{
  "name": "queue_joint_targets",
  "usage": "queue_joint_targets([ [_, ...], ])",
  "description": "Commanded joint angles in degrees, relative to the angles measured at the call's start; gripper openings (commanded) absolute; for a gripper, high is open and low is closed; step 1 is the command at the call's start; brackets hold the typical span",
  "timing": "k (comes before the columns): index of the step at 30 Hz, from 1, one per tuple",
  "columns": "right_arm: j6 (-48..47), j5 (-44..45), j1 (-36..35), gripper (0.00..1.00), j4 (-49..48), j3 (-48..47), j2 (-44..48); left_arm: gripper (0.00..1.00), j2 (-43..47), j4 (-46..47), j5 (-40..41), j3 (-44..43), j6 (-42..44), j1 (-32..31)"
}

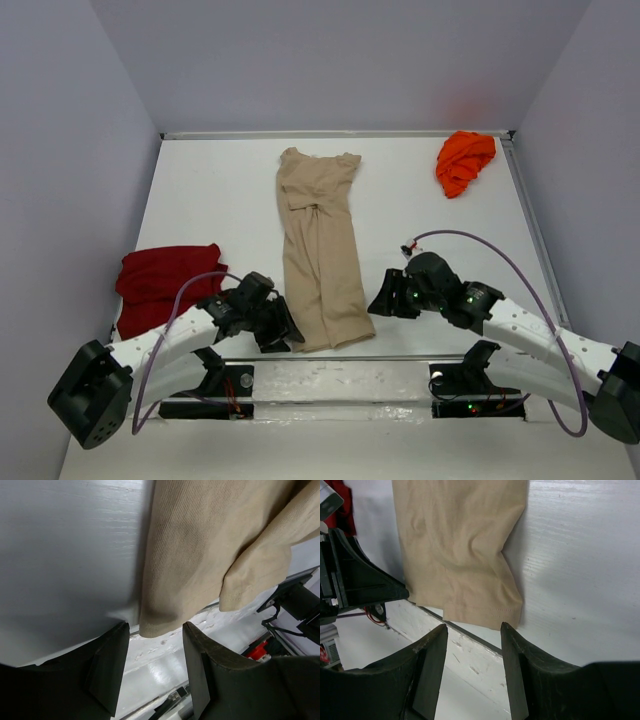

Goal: Fold and stack the t-shirts
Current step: Grab the bottom of the folded rectangular tshirt with both arms

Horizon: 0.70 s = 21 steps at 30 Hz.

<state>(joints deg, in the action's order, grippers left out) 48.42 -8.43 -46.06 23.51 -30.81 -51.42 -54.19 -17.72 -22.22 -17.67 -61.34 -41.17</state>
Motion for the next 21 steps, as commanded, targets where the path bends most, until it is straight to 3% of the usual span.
queue_joint_targets([
  [1, -0.70, -0.89, 0.62, 0.52, -1.80, -2.15, 0.44, 0.60, -0.12, -0.48, 2.27, 1.06, -2.03, -0.49],
  [6, 0.00, -0.45, 0.62, 0.52, -2.06, -1.18, 1.94, 0.60, -4.68, 5.22, 0.07, 3.43, -2.47, -0.67],
  [11, 0.71, -0.81, 0.62, 0.52, -2.24, -0.40, 0.01, 0.47, -12.06, 9.36, -0.90, 0.28, -0.45, -2.25],
  [14, 1.32, -0.19, 0.62, 0.52, -2.24, -0.04, -0.35, 0.43, -12.69, 9.80, -0.99, -0.78, -0.09, -3.22],
  [18, 2.82, 0.08, 0.62, 0.52, -2.59, 1.01, -2.62, 0.27, -12.60, 9.80, -1.07, -0.96, 0.26, -3.22],
  [21, 3.43, -0.54, 0.62, 0.52, -3.38, 1.98, -3.77, 0.22, -12.60, 9.80, -1.51, -0.79, 0.52, -3.22],
])
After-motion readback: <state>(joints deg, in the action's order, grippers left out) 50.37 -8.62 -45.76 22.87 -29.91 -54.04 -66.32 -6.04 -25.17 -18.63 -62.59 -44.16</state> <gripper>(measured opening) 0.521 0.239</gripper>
